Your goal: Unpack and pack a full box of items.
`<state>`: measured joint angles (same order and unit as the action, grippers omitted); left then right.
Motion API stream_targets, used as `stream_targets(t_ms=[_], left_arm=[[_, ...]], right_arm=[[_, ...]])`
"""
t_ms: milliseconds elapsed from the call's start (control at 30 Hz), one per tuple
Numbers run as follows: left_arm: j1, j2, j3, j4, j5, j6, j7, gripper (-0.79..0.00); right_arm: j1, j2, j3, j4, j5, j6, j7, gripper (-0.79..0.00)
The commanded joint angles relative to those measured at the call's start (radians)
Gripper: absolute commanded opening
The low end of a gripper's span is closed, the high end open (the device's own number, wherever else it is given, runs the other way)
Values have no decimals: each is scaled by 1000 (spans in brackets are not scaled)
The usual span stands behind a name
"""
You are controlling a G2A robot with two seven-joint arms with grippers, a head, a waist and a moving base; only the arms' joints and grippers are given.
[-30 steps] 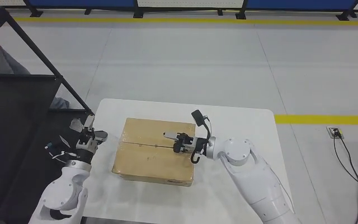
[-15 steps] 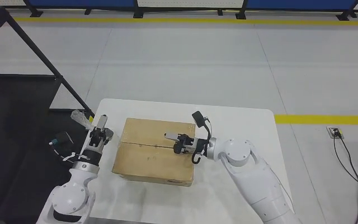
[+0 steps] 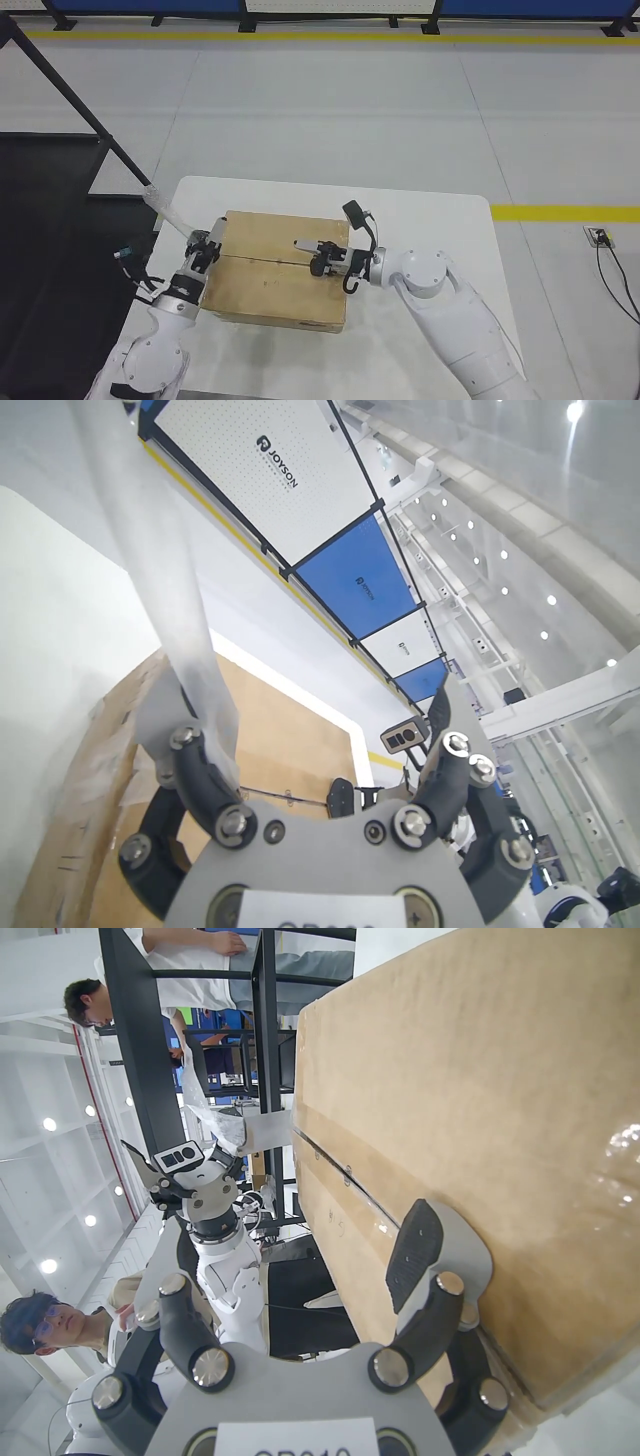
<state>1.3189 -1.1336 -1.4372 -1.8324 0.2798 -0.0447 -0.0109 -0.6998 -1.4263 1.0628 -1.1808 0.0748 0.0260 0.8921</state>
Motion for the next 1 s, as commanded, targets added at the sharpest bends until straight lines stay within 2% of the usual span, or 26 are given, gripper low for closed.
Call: stream_targets(t_ms=[0, 467, 967], left_arm=[[-2, -2, 22, -1, 48, 0, 4, 0], [-15, -14, 117, 5, 305, 23, -2, 0], [6, -27, 133, -24, 341, 11, -1, 0]], right_arm=[[-2, 1, -1, 1, 1, -1, -1, 0], [-24, 9, 3, -10, 7, -9, -2, 0], [-41, 18, 9, -31, 15, -28, -11, 0]])
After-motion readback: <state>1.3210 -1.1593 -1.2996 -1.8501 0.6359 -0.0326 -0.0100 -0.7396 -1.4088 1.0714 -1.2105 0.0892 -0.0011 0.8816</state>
